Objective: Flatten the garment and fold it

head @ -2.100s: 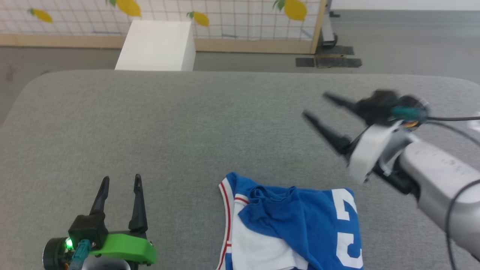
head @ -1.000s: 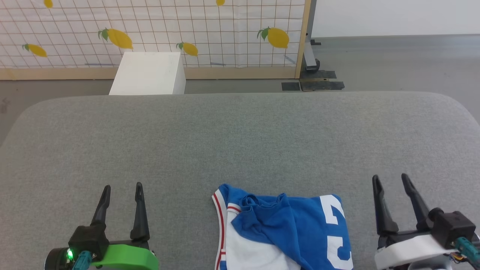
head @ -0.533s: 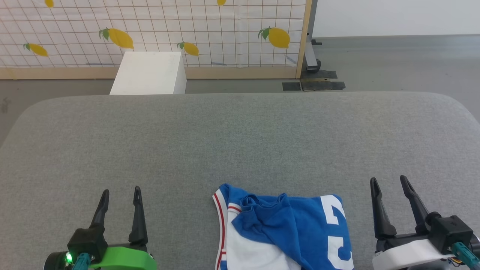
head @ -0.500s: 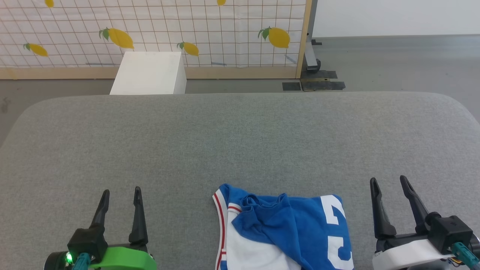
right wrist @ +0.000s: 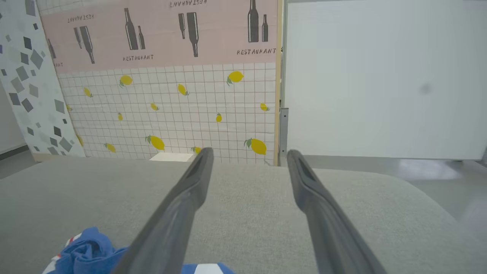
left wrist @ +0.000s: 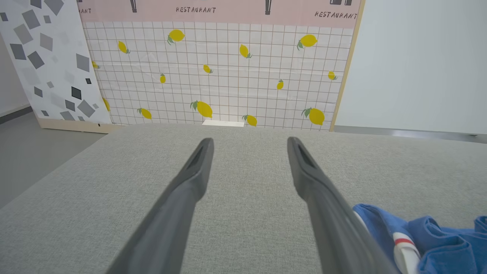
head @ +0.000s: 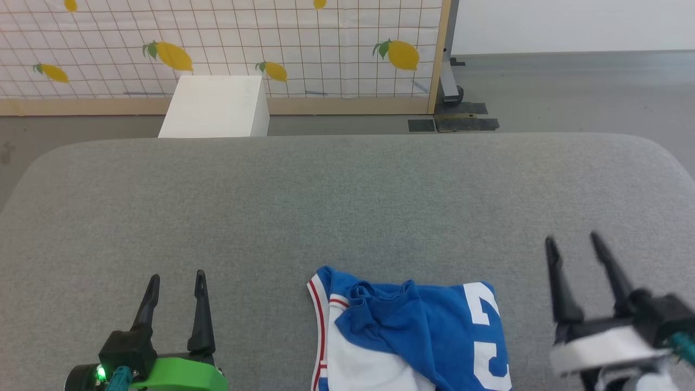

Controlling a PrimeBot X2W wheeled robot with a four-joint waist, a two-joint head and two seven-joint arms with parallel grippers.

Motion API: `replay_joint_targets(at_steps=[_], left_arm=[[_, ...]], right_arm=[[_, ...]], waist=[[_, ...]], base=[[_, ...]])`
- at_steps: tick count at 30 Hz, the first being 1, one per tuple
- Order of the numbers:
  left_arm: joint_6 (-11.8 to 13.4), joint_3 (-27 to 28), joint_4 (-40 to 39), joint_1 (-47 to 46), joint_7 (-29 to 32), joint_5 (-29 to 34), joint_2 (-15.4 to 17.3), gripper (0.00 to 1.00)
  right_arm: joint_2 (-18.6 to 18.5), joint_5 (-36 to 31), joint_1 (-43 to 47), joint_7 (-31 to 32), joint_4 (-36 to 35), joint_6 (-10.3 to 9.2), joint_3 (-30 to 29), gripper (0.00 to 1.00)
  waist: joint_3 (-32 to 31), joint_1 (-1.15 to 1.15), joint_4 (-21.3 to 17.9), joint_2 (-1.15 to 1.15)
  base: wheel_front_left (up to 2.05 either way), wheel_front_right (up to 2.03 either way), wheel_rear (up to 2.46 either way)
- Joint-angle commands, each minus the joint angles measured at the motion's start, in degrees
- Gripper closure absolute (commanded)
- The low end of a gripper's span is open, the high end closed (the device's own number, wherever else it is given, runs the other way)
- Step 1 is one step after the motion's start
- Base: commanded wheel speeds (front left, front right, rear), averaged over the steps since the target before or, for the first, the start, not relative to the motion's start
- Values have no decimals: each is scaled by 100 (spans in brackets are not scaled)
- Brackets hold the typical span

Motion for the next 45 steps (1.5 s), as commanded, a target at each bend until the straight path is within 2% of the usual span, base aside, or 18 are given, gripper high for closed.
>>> replay_joint_targets(at_steps=[1, 4, 8, 13, 18, 22, 25, 30, 36, 43, 44, 45], left_arm=[[24, 1, -6, 59, -22, -29, -21, 0], [30, -6, -10, 40, -22, -28, -21, 0], [65, -39, -43, 34, -22, -32, -21, 0], [46, -50, -54, -36, -22, -30, -21, 0], [43, -87, -49, -113, -22, -44, -21, 0], [42, -123, -27, -176, -22, -66, -21, 0], [46, -149, -20, -229, -22, -83, -21, 0], [46, -212, -31, -401, -22, -98, -21, 0], [22, -251, 0, -661, -22, -94, -22, 0], [32, -283, 6, -830, -22, -89, -22, 0], [32, -269, 10, -835, -22, -82, -22, 0], [33, -255, 14, -833, -22, -76, -22, 0]], right_arm=[[-110, 9, -284, 53, -127, -9, -40, 0], [-452, 101, -658, 441, -246, -9, 62, 0], [-1050, 446, -1209, 1428, -222, -9, 344, 0], [-1863, 1651, -1785, 3196, 37, -9, 1122, 0], [-2881, 2796, -2083, 4848, 183, -9, 2341, 0], [-3373, 3556, -2238, 5627, 227, -9, 2969, 0], [-3410, 4051, -2288, 5908, 445, -9, 3195, 0], [-3175, 4633, -2362, 6069, 948, -9, 3394, 0], [-2791, 4836, -2476, 5842, 1538, -9, 3668, 0], [-2698, 4866, -2443, 5592, 1923, -9, 4207, 0], [-2696, 4905, -2464, 5539, 1929, -9, 4273, 67], [-2705, 4914, -2492, 5464, 1923, -9, 4320, 100]], waist=[[7, 0, -11, 0], [29, 0, -22, 0], [76, 0, -39, 0], [170, 0, -38, 0], [251, 0, 33, 0], [327, 0, 120, 0], [407, 0, 181, 0], [664, 0, 314, 0], [995, 0, 435, 0], [1228, 0, 572, 0], [1239, 0, 571, 0], [1240, 0, 567, 0]], base=[[0, 0, 0], [0, 0, 0], [0, 0, 0], [0, 0, 0], [0, 0, 0], [0, 0, 0], [0, 0, 0], [0, 0, 0], [0, 0, 0], [0, 0, 0], [0, 0, 0], [0, 0, 0]])
